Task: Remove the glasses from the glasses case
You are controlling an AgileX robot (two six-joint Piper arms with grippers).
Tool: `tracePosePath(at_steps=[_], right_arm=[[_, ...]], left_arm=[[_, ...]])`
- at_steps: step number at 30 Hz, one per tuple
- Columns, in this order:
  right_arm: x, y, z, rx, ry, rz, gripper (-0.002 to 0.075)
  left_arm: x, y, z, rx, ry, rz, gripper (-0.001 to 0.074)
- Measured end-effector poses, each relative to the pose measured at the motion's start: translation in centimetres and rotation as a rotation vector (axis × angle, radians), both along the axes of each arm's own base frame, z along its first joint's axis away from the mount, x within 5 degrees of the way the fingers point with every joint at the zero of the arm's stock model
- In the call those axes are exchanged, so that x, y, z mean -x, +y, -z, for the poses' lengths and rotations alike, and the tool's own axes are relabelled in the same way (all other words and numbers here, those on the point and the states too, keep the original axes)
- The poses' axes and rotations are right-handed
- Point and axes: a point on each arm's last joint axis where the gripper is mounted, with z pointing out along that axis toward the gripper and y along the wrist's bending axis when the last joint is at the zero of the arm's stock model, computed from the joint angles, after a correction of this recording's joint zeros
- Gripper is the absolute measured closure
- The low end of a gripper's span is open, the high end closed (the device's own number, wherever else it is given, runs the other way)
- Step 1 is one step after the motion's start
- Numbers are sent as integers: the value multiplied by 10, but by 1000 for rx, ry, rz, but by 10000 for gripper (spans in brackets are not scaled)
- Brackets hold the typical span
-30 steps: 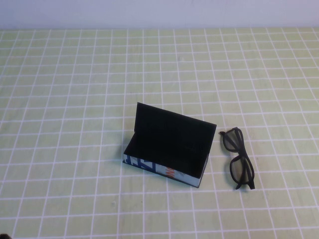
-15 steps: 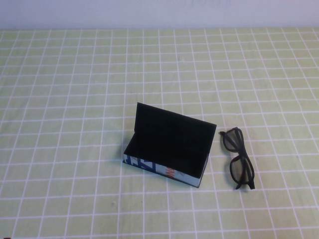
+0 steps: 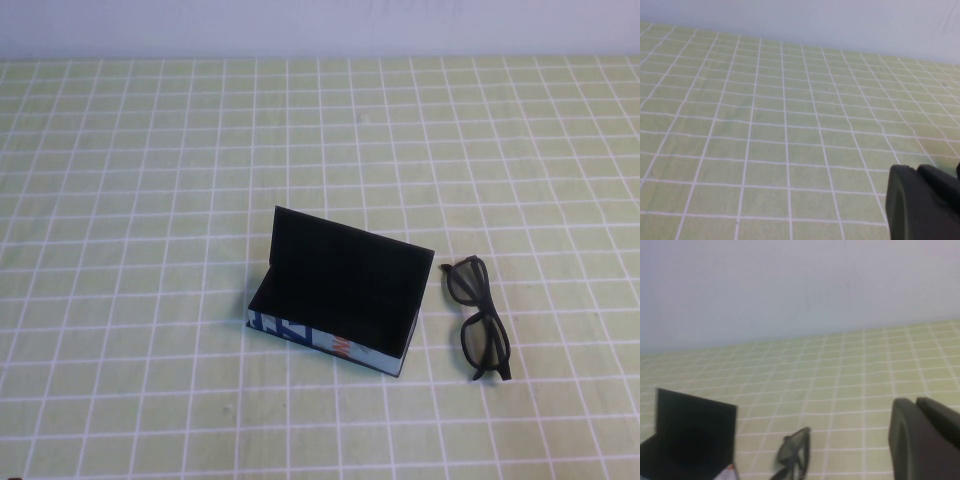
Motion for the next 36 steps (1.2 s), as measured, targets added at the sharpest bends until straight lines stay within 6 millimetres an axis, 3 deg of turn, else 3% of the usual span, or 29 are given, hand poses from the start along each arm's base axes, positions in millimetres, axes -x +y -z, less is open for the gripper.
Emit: tracePosePath(at_steps=[5,15,36], right_arm=[[2,-9,6,33,54,137,742],[13,-7,35,129,210,106,742],[14,-7,37,133,231,100,742]], left_arm=[[0,0,0,0,0,2,739],[0,-1,0,1,3,8,739],[0,-1,1,1,3,13,739]])
